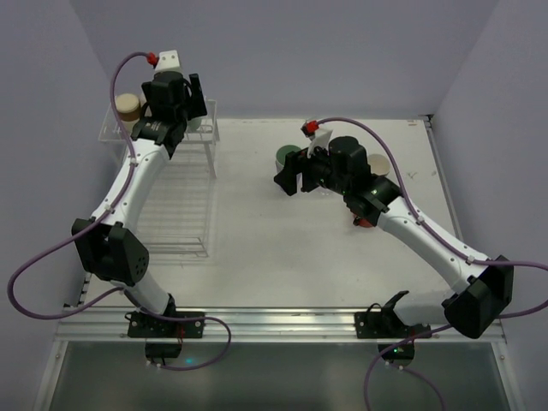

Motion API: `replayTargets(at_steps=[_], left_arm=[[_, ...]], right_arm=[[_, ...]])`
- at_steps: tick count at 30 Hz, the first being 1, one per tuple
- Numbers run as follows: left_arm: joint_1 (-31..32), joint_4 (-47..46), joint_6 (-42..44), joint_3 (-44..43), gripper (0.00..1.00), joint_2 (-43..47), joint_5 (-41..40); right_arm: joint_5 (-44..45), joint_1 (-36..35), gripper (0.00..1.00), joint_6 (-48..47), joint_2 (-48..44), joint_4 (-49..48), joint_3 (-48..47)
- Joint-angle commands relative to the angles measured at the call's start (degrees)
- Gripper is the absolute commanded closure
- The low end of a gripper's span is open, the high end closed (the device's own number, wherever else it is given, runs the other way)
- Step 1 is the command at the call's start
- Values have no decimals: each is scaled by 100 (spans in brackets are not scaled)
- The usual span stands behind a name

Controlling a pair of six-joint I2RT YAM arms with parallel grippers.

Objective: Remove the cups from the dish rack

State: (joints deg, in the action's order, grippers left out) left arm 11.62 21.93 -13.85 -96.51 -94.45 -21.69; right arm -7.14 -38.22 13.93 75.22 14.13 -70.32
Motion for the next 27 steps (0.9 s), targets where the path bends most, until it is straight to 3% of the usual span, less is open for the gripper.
replayTargets(at_steps=[1, 6, 10, 13, 16, 27], left_arm=[[-80, -260, 128, -307, 14, -73, -46], [-125, -479, 101, -141, 21, -91, 25], [-133, -620, 128, -35, 37, -47, 25], [-133, -830, 102, 141, 60, 146, 95], [-124, -1077, 49, 334, 69, 410, 244], [-46, -1640, -530, 993, 76, 2086, 1237]], right_arm=[[-69, 7, 25, 39, 10, -235, -157], [-86, 7, 25, 39, 54, -227, -175], [-86, 7, 25, 57, 72, -209, -166], [-165, 7, 26, 57, 72, -191, -183], [-200, 7, 26, 127, 72, -253, -192], [-911, -2, 23, 1451, -420, -1394, 9]])
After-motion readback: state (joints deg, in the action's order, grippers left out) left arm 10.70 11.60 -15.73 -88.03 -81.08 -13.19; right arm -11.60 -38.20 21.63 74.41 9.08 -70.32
